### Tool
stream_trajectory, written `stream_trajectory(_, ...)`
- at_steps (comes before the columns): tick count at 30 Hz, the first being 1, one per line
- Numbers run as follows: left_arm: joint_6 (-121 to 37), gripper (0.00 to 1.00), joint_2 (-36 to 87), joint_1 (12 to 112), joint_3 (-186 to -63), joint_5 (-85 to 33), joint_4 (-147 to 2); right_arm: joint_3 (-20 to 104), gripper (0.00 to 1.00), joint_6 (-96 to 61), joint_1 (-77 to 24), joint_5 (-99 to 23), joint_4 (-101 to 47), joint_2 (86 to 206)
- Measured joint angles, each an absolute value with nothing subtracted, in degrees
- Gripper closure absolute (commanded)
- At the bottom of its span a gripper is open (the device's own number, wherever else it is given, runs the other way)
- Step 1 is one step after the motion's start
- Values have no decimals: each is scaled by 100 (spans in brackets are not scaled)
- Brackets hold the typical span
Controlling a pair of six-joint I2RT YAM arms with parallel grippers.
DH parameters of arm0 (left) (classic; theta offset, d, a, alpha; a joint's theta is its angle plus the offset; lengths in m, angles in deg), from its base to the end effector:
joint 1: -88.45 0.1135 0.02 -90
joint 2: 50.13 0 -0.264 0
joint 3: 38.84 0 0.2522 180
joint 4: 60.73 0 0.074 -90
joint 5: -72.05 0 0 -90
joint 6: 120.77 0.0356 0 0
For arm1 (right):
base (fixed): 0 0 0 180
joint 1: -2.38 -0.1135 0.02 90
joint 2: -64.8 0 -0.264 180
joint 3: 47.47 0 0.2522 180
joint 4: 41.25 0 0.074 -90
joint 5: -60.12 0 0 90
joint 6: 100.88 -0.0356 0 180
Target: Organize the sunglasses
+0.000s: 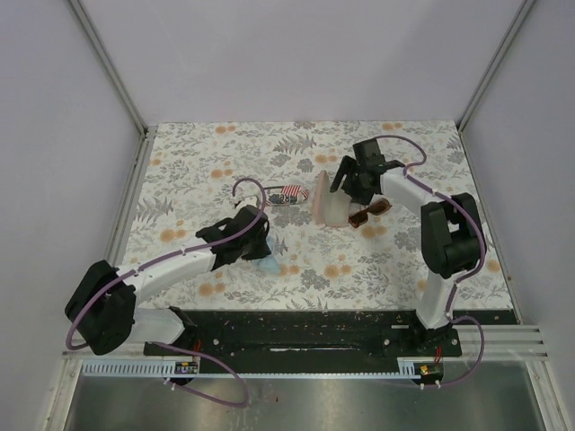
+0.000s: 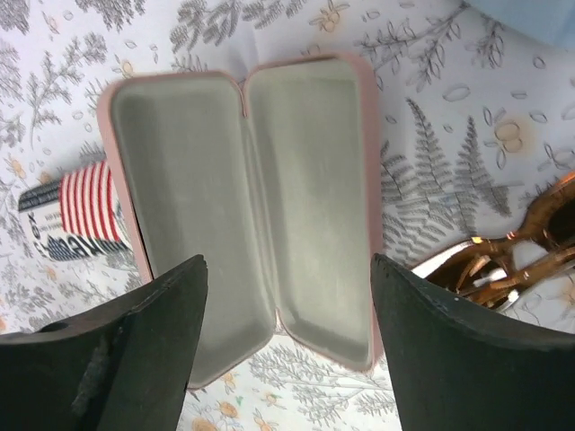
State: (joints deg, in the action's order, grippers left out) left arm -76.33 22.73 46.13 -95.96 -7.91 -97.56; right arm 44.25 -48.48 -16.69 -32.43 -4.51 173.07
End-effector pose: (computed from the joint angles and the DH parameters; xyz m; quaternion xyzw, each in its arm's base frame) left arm 0.1899 -0.1646 0.2108 -0.0547 0.9423 -0.1621 0.2877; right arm 0.3870 0.1355 0.2045 0.1459 0.9376 0.1680 0.2671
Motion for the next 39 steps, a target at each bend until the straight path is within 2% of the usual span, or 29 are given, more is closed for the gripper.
stream_trajectory(4,-7670,100,2633,4482,-9598,-938,-9465,3937,19,-4789,-1664,-3184,-396,16804)
stream_trajectory(8,-7679,97,3191,4342,-9806,-1003,-9358,3212,18,-4717,-1669,-2987,-265,15777)
stream_trajectory(10,-7683,80,3540,4233,-10057,-1001,-9325,2943,18,-4687,-1669,-2906,-208,15274)
stream_trajectory(11,-7694,65,3706,4189,-10201,-992,-9321,2807,18,-4669,-1669,-2882,-169,14994)
stream_trajectory(12,-7725,56,3873,4152,-10369,-975,-9352,2678,18,-4663,-1669,-2886,-145,14719)
stream_trajectory(16,-7790,44,4349,4049,-10940,-863,-9437,2165,21,-4647,-1682,-3055,-103,13746)
stream_trajectory(19,-7795,45,4246,4029,-10955,-750,-9511,1891,26,-4647,-1909,-2950,-9,13357)
stream_trajectory(25,-7712,55,3824,4034,-10920,-514,-9826,1439,33,-4695,-2388,-3096,-24,13313)
stream_trajectory(39,-7875,67,3654,3992,-9816,-634,-9950,969,34,-4999,-2912,-3424,-459,13506)
